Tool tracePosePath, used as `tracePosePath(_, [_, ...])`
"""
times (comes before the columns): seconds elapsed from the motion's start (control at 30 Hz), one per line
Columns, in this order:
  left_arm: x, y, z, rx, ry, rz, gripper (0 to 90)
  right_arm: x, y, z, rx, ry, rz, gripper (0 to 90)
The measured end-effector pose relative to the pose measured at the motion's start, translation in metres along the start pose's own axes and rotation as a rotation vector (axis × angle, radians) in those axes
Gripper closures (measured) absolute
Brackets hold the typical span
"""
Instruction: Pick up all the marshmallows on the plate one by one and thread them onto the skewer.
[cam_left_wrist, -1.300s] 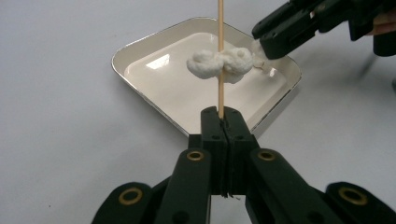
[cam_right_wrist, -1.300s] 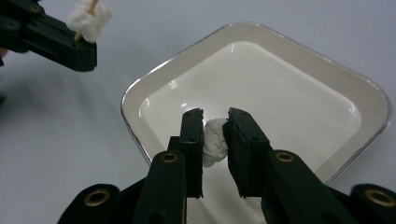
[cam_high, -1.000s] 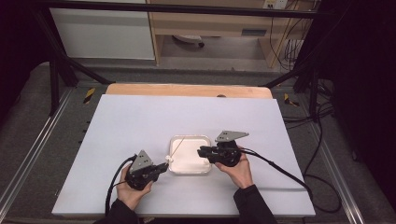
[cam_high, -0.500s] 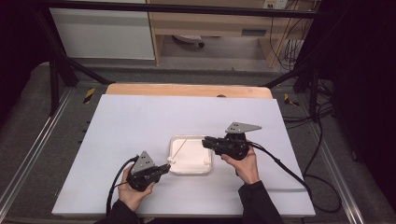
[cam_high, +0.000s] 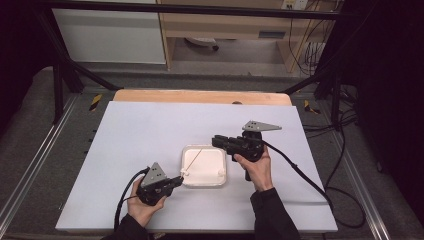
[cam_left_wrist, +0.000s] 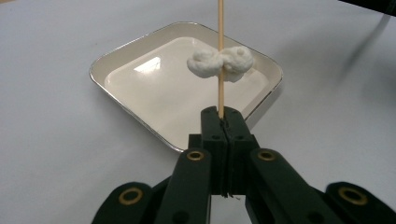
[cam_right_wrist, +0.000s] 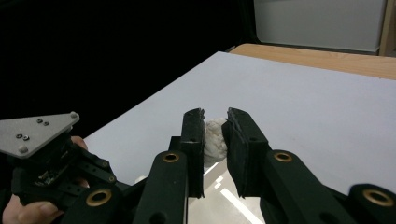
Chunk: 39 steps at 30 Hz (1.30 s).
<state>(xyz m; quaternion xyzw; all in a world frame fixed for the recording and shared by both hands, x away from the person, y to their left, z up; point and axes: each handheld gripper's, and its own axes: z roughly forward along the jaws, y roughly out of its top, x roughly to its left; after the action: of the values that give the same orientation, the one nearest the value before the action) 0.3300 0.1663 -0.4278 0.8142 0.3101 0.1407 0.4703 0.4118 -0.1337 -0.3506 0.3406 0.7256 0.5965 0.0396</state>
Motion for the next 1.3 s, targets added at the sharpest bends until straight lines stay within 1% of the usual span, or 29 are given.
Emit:
tracePosePath(0.33, [-0.001,0.0,0.0,-0.002,-0.002,0.007,88.7,0.004,-0.003,0.016,0.017,0.032,0.024,76.6])
tracePosePath(0.67, [-0.001,0.0,0.001,-0.003,-0.001,0.01,88.8,0.004,-0.008,0.022,0.036,0.058,0.043,77.3])
tracePosePath(0.87, [-0.001,-0.001,0.0,-0.013,0.003,0.031,88.9,0.004,-0.011,0.026,0.049,0.086,0.064,79.0])
tracePosePath(0.97, [-0.001,-0.001,0.0,-0.01,0.0,0.043,88.9,0.004,-0.011,0.026,0.051,0.097,0.064,79.6])
tracePosePath(1.2, [-0.003,-0.001,0.001,-0.001,0.001,0.062,89.0,0.005,-0.013,0.027,0.058,0.102,0.066,81.0])
tracePosePath(1.3, [-0.003,-0.002,0.001,-0.009,0.0,0.069,89.0,0.005,-0.014,0.027,0.058,0.106,0.064,81.4])
